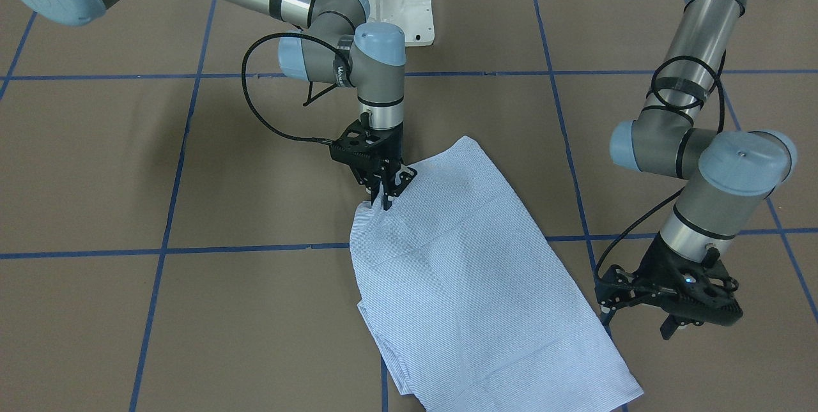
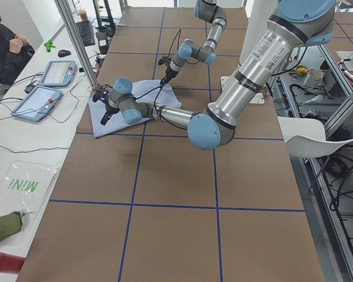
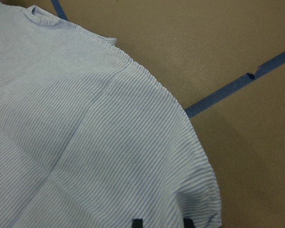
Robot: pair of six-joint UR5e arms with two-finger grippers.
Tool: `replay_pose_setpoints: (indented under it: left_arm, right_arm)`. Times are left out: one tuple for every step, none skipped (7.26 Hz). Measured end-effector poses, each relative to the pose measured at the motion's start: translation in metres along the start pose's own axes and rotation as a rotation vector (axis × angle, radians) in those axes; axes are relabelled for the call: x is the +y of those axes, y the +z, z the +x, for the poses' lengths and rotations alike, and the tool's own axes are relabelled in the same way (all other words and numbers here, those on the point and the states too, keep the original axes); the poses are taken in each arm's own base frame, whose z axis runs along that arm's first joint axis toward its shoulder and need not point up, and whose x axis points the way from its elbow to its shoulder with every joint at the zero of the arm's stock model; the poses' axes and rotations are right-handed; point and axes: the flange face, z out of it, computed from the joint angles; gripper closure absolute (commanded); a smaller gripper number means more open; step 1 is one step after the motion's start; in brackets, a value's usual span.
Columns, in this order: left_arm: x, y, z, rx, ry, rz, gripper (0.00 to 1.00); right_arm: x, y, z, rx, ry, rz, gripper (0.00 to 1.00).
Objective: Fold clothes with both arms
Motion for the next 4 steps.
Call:
replay_pose_setpoints:
  left_arm:
    - [-0.0002, -0.0006, 0.0004, 0.001, 0.0, 0.001, 0.0]
    - [-0.0008, -0.0019, 0.0015, 0.003, 0.002, 0.004, 0.0]
    - [-0.0019, -0.0038, 0.0033, 0.006, 0.003, 0.008, 0.0]
    - [-0.0036, -0.0065, 0.0058, 0.011, 0.003, 0.013, 0.0]
  right_arm:
    - [0.0004, -0.0006, -0.0017, -0.001, 0.005, 0.0, 1.0]
    - [0.0004, -0.0015, -0.003, -0.003, 0.005, -0.001, 1.0]
    - [-0.0003, -0.0033, -0.0041, -0.007, 0.003, -0.001, 1.0]
    - [-0.0023, -0.0078, -0.0042, -0.017, 0.003, -0.003, 1.0]
